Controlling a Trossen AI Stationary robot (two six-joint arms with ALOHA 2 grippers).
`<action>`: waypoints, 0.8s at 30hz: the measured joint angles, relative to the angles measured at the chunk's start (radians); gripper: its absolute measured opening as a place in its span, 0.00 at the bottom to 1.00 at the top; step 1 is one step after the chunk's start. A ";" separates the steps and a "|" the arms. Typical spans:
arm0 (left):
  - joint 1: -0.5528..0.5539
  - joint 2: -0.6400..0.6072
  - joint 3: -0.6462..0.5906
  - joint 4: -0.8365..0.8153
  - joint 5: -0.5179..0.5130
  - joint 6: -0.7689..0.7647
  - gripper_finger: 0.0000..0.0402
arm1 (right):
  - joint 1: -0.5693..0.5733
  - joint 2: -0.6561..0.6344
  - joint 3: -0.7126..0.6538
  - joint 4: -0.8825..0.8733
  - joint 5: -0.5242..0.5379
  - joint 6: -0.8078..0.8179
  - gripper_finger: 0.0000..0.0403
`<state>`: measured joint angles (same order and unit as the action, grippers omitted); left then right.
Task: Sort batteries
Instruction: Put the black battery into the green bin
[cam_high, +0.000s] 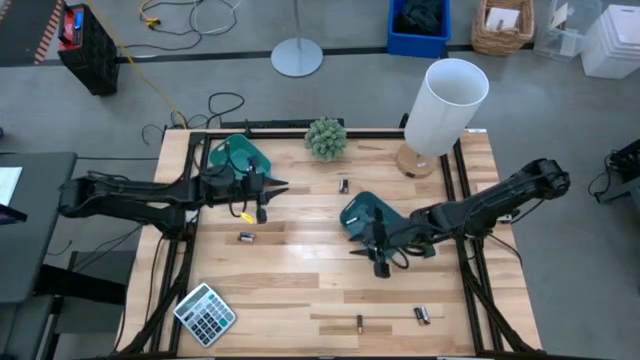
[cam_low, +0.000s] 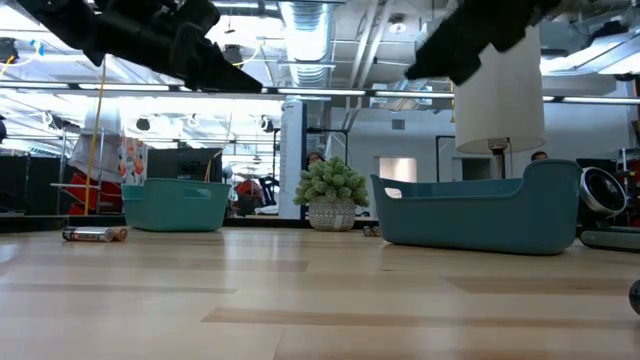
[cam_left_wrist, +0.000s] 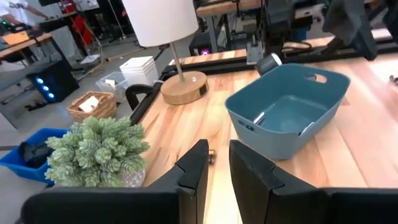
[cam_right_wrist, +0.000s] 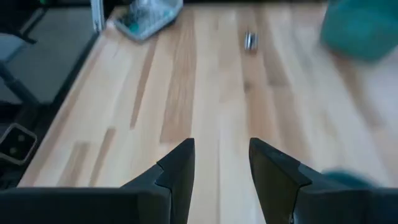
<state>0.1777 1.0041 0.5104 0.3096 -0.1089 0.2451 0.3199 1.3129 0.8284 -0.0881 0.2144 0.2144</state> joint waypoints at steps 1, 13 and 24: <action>0.001 0.012 0.006 0.000 -0.001 0.007 0.15 | 0.006 0.014 0.000 -0.007 0.001 0.022 0.42; 0.003 0.129 0.073 0.004 -0.002 0.024 0.15 | 0.048 0.147 0.002 -0.020 -0.002 0.207 0.42; 0.003 0.127 0.081 0.006 -0.003 0.021 0.15 | 0.143 0.148 0.066 -0.022 -0.003 0.281 0.47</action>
<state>0.1806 1.1313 0.5915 0.3152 -0.1120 0.2660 0.4629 1.4609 0.8947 -0.1105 0.2118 0.4956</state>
